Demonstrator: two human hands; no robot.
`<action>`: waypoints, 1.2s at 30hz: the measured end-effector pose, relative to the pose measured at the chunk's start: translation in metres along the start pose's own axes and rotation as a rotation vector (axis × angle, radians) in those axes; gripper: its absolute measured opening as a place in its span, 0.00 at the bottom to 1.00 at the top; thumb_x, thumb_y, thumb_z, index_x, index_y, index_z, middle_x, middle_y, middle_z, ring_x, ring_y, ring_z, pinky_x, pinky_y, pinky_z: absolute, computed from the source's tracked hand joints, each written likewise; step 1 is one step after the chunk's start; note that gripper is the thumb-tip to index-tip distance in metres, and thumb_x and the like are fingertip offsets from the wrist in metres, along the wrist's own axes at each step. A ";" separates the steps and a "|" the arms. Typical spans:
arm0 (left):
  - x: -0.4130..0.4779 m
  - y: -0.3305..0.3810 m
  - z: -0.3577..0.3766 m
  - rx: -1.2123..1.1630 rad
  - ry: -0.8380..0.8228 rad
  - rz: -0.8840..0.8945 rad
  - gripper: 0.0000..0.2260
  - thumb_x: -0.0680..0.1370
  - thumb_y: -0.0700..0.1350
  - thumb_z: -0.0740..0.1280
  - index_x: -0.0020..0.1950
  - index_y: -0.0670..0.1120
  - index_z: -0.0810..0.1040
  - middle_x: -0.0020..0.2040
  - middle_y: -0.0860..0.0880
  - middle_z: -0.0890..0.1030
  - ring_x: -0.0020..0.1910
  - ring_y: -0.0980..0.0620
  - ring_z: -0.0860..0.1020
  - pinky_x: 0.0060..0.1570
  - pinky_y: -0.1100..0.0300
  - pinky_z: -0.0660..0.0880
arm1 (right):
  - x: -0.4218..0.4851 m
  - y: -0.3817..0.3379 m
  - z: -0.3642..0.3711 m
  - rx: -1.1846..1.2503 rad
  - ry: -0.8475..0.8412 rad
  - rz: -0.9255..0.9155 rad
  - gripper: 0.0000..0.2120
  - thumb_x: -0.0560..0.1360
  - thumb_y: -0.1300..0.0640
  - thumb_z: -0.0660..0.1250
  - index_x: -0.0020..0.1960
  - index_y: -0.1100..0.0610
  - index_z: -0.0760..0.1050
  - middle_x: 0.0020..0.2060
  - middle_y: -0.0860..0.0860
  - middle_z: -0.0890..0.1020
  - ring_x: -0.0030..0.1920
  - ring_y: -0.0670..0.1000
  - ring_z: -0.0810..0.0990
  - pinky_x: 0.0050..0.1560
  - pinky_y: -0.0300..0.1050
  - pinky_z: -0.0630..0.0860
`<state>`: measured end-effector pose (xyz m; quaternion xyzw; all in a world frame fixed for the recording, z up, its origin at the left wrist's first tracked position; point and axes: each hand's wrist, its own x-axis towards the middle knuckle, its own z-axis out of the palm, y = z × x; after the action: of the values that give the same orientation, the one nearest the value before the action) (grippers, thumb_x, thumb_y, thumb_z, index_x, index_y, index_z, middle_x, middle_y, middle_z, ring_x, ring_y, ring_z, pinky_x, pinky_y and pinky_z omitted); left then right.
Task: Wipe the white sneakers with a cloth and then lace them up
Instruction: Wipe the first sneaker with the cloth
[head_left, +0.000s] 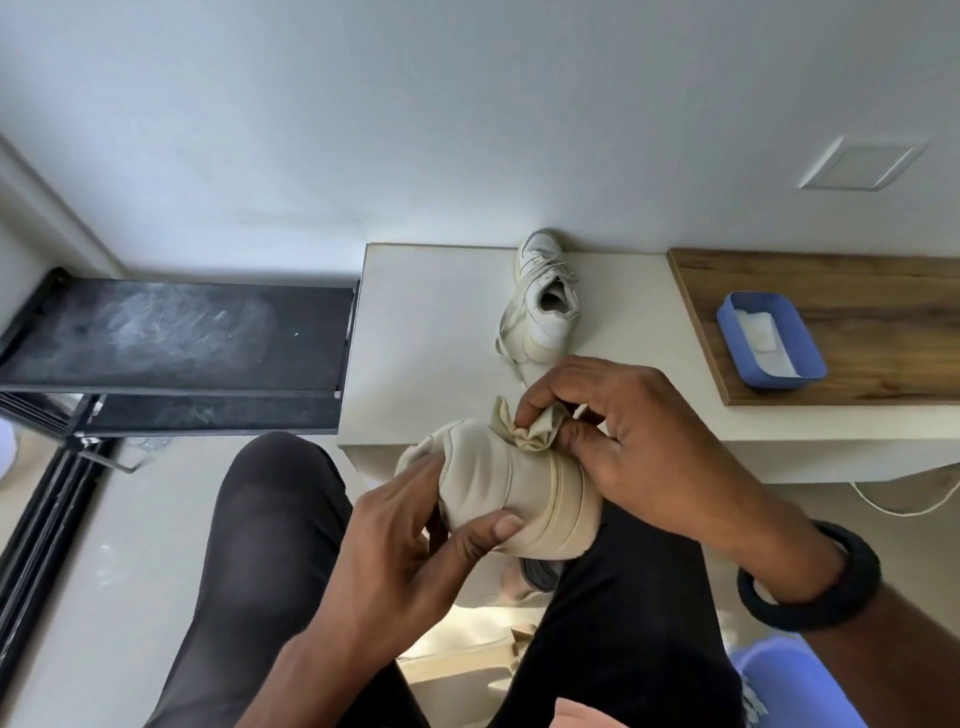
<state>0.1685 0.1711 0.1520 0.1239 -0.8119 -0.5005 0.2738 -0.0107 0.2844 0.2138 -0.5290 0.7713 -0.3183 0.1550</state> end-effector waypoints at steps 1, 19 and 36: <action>0.001 -0.001 0.000 -0.004 0.003 0.014 0.17 0.79 0.58 0.68 0.45 0.43 0.80 0.40 0.55 0.79 0.37 0.53 0.78 0.32 0.63 0.73 | 0.001 0.000 -0.004 0.002 -0.036 0.008 0.12 0.75 0.65 0.71 0.52 0.49 0.83 0.48 0.40 0.83 0.50 0.41 0.81 0.49 0.33 0.75; 0.009 0.016 -0.007 -0.281 0.362 -0.146 0.06 0.78 0.51 0.69 0.41 0.57 0.80 0.32 0.60 0.80 0.30 0.62 0.78 0.32 0.69 0.73 | -0.024 -0.043 0.018 -0.338 0.212 -0.433 0.08 0.81 0.61 0.66 0.54 0.62 0.85 0.45 0.53 0.82 0.44 0.52 0.78 0.43 0.47 0.81; 0.005 0.032 -0.007 -0.317 0.355 -0.149 0.11 0.74 0.66 0.69 0.50 0.61 0.83 0.36 0.57 0.83 0.34 0.61 0.81 0.34 0.68 0.76 | 0.013 -0.027 -0.023 -0.055 0.215 -0.324 0.12 0.76 0.70 0.69 0.49 0.56 0.87 0.46 0.48 0.84 0.49 0.45 0.83 0.47 0.39 0.80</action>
<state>0.1711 0.1784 0.1838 0.2246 -0.6510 -0.6108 0.3907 -0.0089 0.2738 0.2498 -0.6131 0.6966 -0.3728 0.0039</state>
